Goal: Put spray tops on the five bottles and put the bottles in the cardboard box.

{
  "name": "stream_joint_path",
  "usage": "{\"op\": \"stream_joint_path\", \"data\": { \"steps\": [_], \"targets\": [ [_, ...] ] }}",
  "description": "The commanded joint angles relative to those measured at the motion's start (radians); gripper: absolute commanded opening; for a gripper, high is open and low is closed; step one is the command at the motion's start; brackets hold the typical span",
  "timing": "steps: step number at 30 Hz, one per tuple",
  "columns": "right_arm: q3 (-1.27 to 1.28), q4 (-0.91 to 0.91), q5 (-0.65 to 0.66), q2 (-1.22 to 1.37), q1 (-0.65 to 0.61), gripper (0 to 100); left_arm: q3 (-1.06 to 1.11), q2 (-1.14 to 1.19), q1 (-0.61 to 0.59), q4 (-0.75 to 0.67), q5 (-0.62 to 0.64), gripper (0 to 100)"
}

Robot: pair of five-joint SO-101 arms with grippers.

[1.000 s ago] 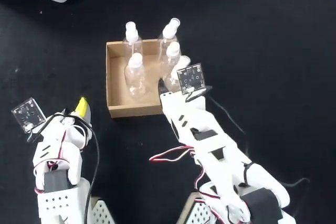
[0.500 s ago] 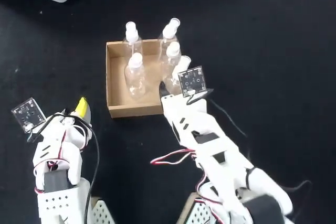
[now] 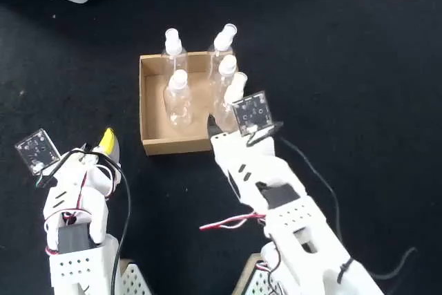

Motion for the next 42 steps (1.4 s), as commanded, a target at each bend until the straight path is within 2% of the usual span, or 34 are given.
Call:
{"op": "stream_joint_path", "data": {
  "steps": [1, 20, 26, 35, 42],
  "targets": [
    [-0.01, 0.106, 0.009, -0.113, -0.025, 34.7, 0.025, -0.014, -0.005, 0.003, -0.003, 19],
    [-0.004, 0.522, 0.009, -0.579, -0.02, 34.0, 0.025, -0.014, 0.001, 0.003, -0.003, 19],
    [-0.001, 0.589, 0.009, -0.711, -0.018, 21.5, 0.025, -0.014, 0.002, 0.003, -0.003, 19],
    [0.051, 0.621, 0.011, -0.874, -0.015, 20.4, 0.025, -0.014, 0.002, 0.003, -0.003, 19],
    [0.087, 0.621, 0.021, -0.997, -0.008, 9.3, 0.025, -0.014, 0.002, 0.003, -0.003, 19]
  ]
}}
